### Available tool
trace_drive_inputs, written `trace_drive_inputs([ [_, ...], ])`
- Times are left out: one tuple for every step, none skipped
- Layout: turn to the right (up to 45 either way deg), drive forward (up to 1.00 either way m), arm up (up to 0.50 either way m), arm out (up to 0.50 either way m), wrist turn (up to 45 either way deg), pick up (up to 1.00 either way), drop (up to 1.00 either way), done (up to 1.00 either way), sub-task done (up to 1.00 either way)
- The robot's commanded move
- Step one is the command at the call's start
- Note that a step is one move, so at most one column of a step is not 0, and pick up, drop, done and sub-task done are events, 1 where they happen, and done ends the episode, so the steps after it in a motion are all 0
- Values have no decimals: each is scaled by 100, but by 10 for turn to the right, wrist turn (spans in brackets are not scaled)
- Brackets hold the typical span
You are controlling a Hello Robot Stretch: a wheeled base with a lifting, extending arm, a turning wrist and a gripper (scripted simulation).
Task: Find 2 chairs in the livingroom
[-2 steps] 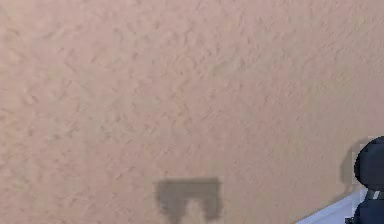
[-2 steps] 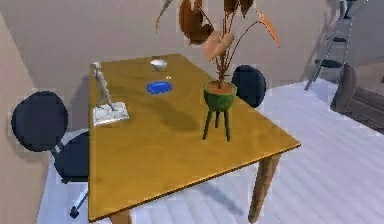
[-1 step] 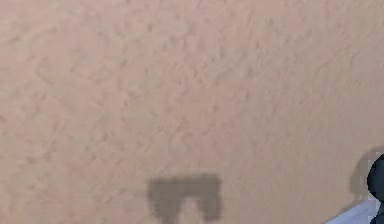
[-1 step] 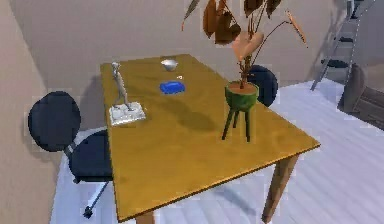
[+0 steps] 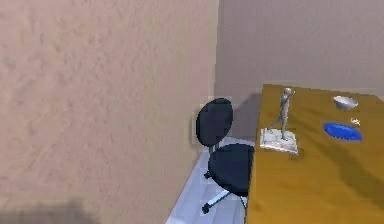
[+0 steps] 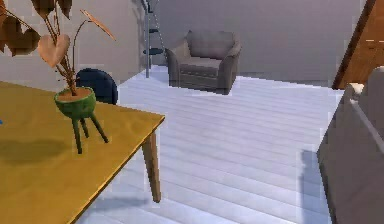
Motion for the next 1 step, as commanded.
trace_drive_inputs([
  [150,0,0,0,0,0,0,0,0],
])
